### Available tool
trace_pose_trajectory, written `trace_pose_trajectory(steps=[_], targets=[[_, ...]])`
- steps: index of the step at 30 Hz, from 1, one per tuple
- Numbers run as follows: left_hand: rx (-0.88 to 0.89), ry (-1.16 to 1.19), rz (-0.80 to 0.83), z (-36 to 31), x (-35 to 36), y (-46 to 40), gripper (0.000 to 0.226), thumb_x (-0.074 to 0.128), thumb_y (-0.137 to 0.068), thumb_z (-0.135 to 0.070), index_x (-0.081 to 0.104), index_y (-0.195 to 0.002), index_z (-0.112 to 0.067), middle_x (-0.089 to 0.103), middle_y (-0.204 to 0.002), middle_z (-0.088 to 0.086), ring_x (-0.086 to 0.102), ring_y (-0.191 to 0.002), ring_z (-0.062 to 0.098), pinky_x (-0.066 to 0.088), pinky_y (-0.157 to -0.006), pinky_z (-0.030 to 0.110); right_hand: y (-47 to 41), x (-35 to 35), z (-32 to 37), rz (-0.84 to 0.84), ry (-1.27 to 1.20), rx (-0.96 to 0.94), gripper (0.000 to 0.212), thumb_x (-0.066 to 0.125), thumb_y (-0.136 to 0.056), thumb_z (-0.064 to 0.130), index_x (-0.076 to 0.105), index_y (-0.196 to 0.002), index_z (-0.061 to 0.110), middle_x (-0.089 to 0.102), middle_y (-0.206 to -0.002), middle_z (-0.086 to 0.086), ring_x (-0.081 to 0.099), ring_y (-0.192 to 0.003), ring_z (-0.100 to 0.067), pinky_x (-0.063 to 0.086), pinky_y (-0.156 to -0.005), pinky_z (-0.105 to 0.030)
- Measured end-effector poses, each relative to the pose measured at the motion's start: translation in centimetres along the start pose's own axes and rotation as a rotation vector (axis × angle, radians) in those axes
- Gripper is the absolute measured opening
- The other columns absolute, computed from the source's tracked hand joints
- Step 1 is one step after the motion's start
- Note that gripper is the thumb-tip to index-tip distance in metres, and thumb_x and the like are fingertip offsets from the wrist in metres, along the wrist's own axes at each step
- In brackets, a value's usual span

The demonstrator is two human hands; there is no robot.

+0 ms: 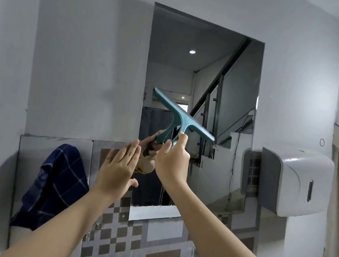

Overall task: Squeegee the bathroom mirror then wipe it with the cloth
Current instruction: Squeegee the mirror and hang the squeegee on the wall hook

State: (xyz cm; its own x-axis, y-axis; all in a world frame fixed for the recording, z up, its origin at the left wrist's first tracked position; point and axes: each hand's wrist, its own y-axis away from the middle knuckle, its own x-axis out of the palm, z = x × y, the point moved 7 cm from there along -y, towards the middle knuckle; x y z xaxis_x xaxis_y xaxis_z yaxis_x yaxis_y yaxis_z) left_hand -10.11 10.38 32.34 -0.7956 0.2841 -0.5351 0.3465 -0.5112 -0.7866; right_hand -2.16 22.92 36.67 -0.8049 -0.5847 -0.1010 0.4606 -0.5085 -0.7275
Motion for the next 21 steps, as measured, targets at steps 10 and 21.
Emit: trace_pose_trajectory(steps=[10, 21], targets=[[-0.027, 0.012, -0.025, -0.3, 0.1, 0.4, 0.108, 0.089, -0.047, -0.036, 0.04, -0.136, -0.002, 0.037, -0.145, 0.014, 0.039, -0.131, 0.032, 0.032, -0.101, 0.05, 0.5, -1.7, -1.1, 0.071, 0.344, -0.232, 0.047, 0.04, -0.099, 0.025, 0.03, -0.145, 0.016, 0.055, -0.06, -0.001, 0.052, -0.049, -0.016, 0.041, -0.042, -0.026], [-0.055, 0.038, -0.019, -0.2, 1.2, 2.0, 0.1, 0.086, -0.052, -0.041, 0.043, -0.137, -0.009, 0.047, -0.14, 0.013, 0.046, -0.126, 0.032, 0.036, -0.097, 0.052, -2.0, -5.9, -4.1, 0.136, 0.628, -0.526, 0.047, 0.046, -0.097, 0.025, 0.038, -0.143, 0.017, 0.052, -0.058, -0.008, 0.046, -0.041, -0.02, 0.023, -0.036, -0.018]])
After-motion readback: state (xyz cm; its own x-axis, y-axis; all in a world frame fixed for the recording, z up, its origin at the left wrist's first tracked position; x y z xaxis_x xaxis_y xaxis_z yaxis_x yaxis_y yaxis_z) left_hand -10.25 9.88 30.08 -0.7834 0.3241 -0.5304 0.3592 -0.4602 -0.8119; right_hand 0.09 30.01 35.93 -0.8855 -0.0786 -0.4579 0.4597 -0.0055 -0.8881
